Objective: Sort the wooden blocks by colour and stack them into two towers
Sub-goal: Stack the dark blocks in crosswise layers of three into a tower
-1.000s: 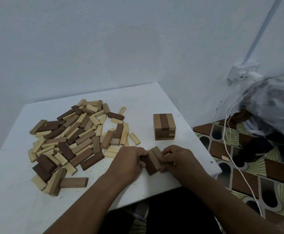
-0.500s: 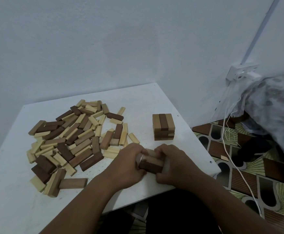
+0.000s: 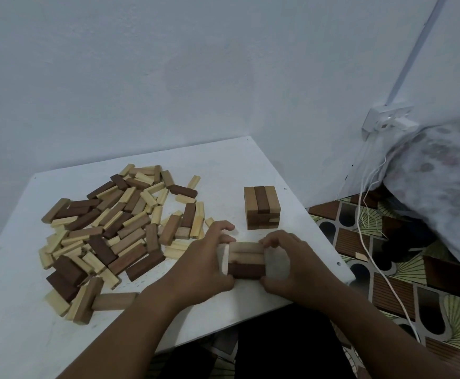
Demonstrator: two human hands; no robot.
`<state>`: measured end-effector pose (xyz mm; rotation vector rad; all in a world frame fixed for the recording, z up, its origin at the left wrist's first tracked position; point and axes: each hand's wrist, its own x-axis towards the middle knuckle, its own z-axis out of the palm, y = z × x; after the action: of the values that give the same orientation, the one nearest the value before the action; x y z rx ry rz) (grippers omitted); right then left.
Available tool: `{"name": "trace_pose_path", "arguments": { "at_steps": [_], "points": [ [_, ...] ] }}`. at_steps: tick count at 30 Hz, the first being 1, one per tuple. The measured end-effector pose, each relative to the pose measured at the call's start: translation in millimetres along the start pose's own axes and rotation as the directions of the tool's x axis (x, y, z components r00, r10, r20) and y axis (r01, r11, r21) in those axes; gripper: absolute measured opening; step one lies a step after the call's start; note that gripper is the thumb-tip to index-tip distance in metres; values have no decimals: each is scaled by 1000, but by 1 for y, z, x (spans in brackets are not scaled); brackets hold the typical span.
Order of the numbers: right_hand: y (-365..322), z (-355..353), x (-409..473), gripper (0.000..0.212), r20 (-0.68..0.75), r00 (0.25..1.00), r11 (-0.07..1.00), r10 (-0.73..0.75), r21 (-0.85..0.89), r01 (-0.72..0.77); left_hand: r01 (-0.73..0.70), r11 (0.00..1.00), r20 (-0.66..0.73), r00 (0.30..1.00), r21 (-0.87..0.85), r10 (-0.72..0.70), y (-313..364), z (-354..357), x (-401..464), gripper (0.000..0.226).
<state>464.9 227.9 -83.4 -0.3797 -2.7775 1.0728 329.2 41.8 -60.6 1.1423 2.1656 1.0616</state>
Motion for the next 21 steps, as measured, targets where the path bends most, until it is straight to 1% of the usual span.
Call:
{"name": "trace_pose_path", "arguments": {
  "at_steps": [3, 5, 7, 9, 11, 16, 21],
  "points": [
    [-5, -12, -2, 63, -169, 983, 992, -76, 88, 92, -17, 988, -112, 994, -151, 0, 6, -5, 6, 79],
    [-8, -21, 2, 64, -259, 957, 985, -130, 77, 155, -25, 969, -160, 987, -247, -15, 13, -9, 11, 79],
    [-10, -29, 9, 63, -319, 930, 979, -182, 32, 202, -33, 960, -211, 977, -279, -27, 21, -13, 19, 80],
    [-11, -38, 18, 62, -332, 920, 976, -208, -4, 219, -37, 960, -244, 969, -276, -32, 29, -17, 28, 80],
    [-11, -47, 27, 61, -328, 925, 977, -194, 16, 211, -40, 964, -257, 966, -265, -31, 35, -20, 37, 79],
    [-3, -60, 49, 62, -307, 938, 984, -160, 29, 177, -23, 979, -246, 969, -204, -29, 41, -22, 63, 76],
    [13, -60, 66, 64, -288, 949, 985, -129, 71, 155, -32, 982, -228, 973, -189, -12, 35, -17, 85, 70]
  ]
}}
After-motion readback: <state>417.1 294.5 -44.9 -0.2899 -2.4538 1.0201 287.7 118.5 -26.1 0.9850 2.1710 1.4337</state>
